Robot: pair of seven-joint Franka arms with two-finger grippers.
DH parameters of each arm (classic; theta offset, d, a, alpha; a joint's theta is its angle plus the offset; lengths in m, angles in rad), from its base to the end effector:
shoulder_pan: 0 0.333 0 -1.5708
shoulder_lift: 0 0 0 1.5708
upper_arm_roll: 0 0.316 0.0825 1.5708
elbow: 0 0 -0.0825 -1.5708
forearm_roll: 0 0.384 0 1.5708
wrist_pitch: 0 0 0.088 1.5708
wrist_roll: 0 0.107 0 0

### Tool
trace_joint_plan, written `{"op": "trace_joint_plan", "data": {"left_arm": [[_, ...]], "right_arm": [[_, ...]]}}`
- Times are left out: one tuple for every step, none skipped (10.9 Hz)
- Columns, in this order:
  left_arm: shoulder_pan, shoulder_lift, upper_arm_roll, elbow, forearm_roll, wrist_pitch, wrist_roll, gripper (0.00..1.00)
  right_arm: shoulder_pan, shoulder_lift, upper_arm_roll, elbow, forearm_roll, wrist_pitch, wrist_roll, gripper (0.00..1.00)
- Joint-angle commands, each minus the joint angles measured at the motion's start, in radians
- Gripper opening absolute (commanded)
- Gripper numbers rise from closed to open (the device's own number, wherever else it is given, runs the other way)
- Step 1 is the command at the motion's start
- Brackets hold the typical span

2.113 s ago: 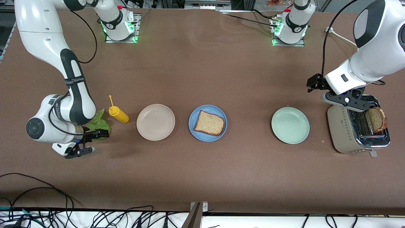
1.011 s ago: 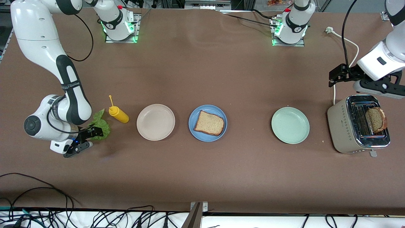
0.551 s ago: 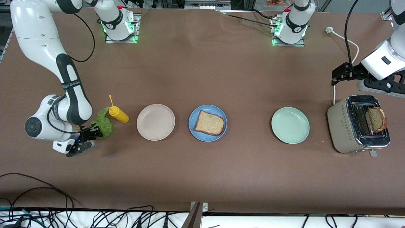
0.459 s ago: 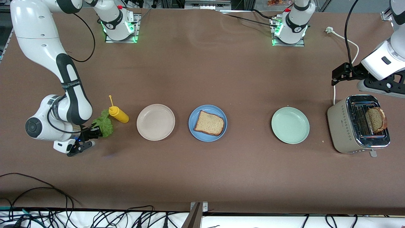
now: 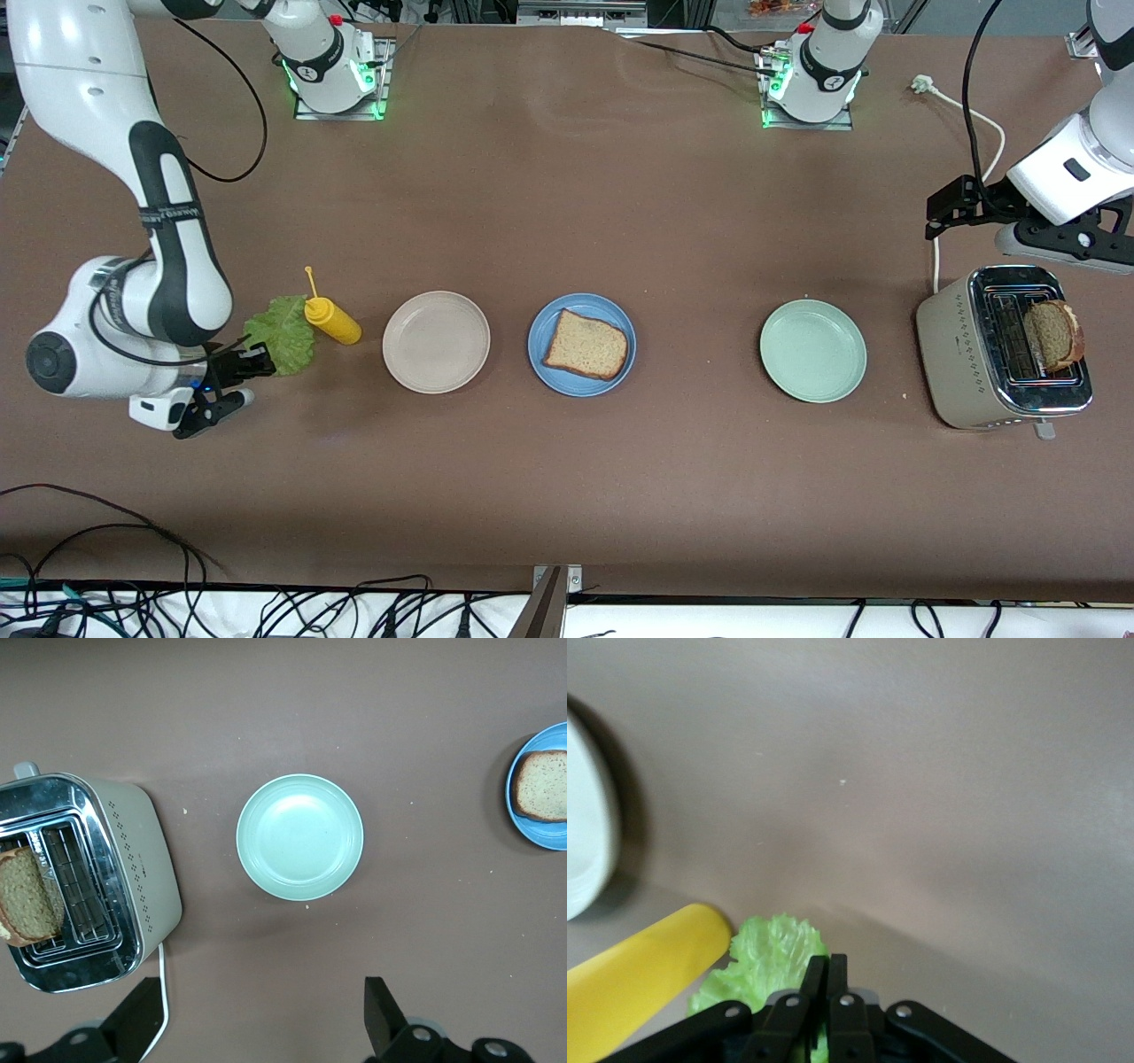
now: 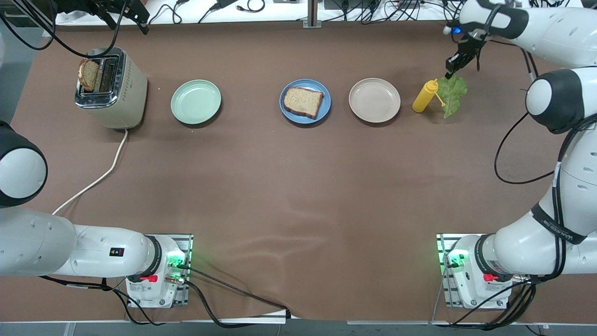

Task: Make sandwich in blue plate with both arms
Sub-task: 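Close the right gripper on the lettuce leaf and lift it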

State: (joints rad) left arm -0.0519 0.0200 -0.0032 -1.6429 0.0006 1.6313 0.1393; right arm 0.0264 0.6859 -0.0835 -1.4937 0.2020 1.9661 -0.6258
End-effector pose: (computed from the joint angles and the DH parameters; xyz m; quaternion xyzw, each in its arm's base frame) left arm 0.5625 -0.0309 0.5844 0.9952 -0.0971 -0.0158 0.0004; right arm 0.6902 -0.0177 0.2518 -0.9637 -0.2380 0.0779 0.0927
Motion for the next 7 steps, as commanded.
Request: {"op": "trace_joint_plan", "data": {"left_arm": [[0.004,0.012,-0.008,0.031,0.030,-0.024,-0.015,1.00],[0.004,0.012,-0.008,0.031,0.029,-0.024,-0.015,1.00],[0.004,0.012,-0.008,0.031,0.029,-0.024,-0.014,1.00],[0.004,0.012,-0.008,0.031,0.029,-0.024,-0.013,1.00],[0.003,0.012,-0.008,0.031,0.029,-0.024,-0.013,1.00],[0.003,0.012,-0.008,0.031,0.027,-0.024,-0.013,1.00],[0.004,0.012,-0.008,0.029,0.027,-0.024,-0.013,1.00]], "right_arm": [[-0.005,-0.064,0.005,0.050,-0.010,-0.142,-0.006,0.00],[-0.005,-0.084,0.005,0.075,-0.018,-0.189,-0.006,0.00],[-0.003,-0.106,0.005,0.090,-0.018,-0.231,-0.006,0.00],[-0.003,-0.126,0.004,0.101,-0.013,-0.262,-0.006,0.00],[0.001,-0.149,0.004,0.104,-0.009,-0.292,-0.005,0.00],[0.009,-0.170,0.004,0.107,-0.004,-0.320,0.003,0.00],[0.024,-0.180,0.004,0.134,-0.003,-0.358,0.008,0.00]]}}
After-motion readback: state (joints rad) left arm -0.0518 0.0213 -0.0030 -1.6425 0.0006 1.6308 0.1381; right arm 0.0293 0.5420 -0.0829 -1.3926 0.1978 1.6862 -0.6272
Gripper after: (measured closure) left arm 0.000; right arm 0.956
